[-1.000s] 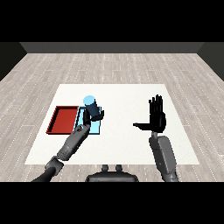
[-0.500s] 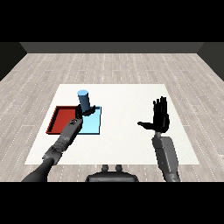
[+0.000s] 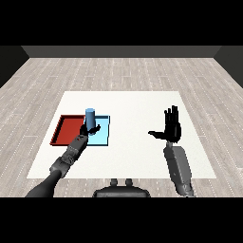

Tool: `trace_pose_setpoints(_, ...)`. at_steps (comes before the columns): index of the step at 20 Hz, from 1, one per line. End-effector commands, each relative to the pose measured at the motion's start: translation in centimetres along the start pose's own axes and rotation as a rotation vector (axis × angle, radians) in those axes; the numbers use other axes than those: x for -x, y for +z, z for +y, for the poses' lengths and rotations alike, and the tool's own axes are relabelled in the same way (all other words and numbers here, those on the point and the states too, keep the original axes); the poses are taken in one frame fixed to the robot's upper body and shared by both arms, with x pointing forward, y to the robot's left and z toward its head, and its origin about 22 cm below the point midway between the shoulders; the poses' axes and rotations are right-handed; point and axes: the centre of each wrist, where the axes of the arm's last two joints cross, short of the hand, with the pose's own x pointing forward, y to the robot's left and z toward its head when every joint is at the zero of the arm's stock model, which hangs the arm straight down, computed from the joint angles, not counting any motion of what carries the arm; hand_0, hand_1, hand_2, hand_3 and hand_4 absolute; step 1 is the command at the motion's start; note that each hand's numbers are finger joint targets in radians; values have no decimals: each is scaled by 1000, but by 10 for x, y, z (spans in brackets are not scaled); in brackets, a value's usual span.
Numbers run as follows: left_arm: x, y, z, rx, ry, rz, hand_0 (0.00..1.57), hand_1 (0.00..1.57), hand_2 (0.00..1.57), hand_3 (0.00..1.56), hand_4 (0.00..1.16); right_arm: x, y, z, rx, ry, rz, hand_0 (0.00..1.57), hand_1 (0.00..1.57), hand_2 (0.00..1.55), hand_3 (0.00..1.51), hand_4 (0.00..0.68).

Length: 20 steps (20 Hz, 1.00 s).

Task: Pick the blue can and put it in the blue box

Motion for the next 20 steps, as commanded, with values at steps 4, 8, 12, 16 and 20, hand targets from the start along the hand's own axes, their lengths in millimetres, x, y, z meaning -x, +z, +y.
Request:
trace_pose_setpoints(4, 46, 9, 2, 43, -23, 174, 1156, 1156, 1079, 550, 775, -5, 0, -8, -11, 5, -25, 0, 0, 0, 0, 0)
trace_pose_setpoints(8, 42, 3, 12, 92, -79, 98, 0, 0, 241, 280, 670, 10, -2, 1, -10, -16, -13, 0, 0, 0, 0, 0)
trace_pose_setpoints(12, 31, 6, -2, -50, -214, 37, 0, 0, 0, 0, 0, 1, -22, -9, -4, -53, -21, 0, 0, 0, 0, 0)
trace_pose_setpoints(16, 18, 11, -18, -132, -80, -39, 0, 0, 0, 0, 0, 3, 1, -16, -21, -76, -43, 0, 0, 0, 0, 0)
trace_pose_setpoints(20, 13, 5, -6, -201, 13, -149, 0, 0, 0, 0, 0, 7, -11, 0, -18, -62, -45, 0, 0, 0, 0, 0)
